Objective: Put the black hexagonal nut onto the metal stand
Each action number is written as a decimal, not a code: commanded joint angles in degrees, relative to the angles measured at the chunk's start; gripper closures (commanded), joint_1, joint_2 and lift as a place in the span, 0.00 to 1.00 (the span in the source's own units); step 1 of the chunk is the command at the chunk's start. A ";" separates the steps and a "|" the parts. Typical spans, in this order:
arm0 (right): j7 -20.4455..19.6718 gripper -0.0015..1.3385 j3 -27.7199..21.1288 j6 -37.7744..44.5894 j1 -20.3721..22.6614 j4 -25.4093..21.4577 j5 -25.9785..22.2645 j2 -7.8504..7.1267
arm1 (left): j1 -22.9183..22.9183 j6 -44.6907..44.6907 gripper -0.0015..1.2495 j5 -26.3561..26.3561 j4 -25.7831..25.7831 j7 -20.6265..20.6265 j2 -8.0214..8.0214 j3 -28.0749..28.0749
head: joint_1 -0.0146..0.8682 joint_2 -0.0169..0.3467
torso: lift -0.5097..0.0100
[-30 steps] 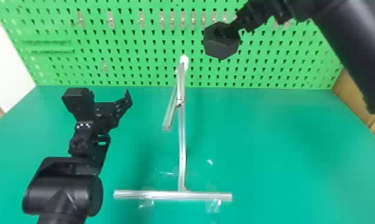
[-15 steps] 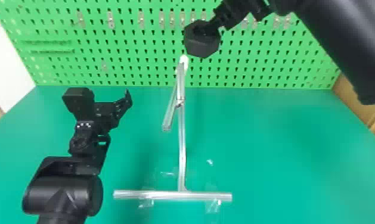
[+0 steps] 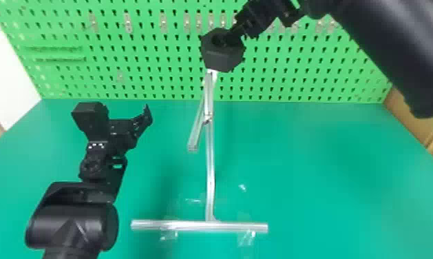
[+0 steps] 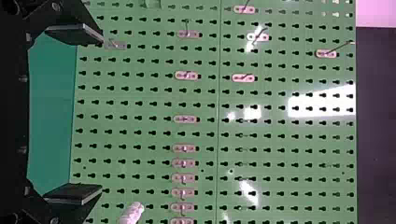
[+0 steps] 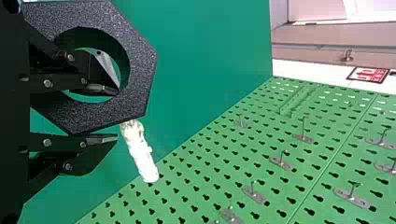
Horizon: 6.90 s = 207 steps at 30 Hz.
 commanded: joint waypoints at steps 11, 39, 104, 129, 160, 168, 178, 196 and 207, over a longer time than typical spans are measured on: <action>-1.67 0.80 0.89 -0.39 0.82 1.49 -2.61 0.25 | -0.01 0.00 0.12 -0.09 0.00 0.00 0.00 -0.03 | 0.80 0.27 | 0.98; -4.22 0.80 4.67 0.66 -2.00 2.02 -3.22 0.07 | 0.43 0.09 0.13 -0.17 -0.09 -0.08 0.00 0.32 | 0.80 0.27 | 0.98; -2.99 0.80 3.62 -0.83 -2.61 6.77 -15.61 -0.19 | 0.16 0.09 0.13 -0.17 -0.35 0.00 0.53 0.24 | 0.80 0.27 | 0.98; -2.11 0.80 3.62 -4.35 -1.38 8.61 -16.58 -0.46 | -0.01 0.09 0.13 -0.09 -0.35 0.00 0.53 0.24 | 0.80 0.27 | 0.98; -2.11 0.48 3.71 -8.74 -0.85 11.51 -17.46 -0.55 | -0.10 0.09 0.13 0.09 -0.35 0.00 0.44 0.24 | 0.80 0.27 | 0.98; -2.11 0.00 3.71 -8.74 -0.76 11.51 -17.46 -0.55 | -0.10 0.09 0.13 0.09 -0.35 0.00 0.53 0.24 | 0.80 0.27 | 0.98; -1.93 0.00 3.36 -8.92 -0.76 11.51 -17.55 -0.55 | -0.10 0.09 0.13 0.09 -0.35 0.00 0.53 0.24 | 0.80 0.27 | 0.98; 3.96 0.00 -11.85 -3.38 2.75 1.93 -9.02 -0.90 | 0.52 0.09 0.13 0.18 -1.05 0.00 0.53 1.12 | 0.80 0.27 | 0.98; 3.96 0.00 -26.79 -5.23 10.57 -5.01 -7.88 -1.34 | 1.22 0.09 0.13 0.09 -2.37 0.00 0.53 2.08 | 0.80 0.27 | 0.98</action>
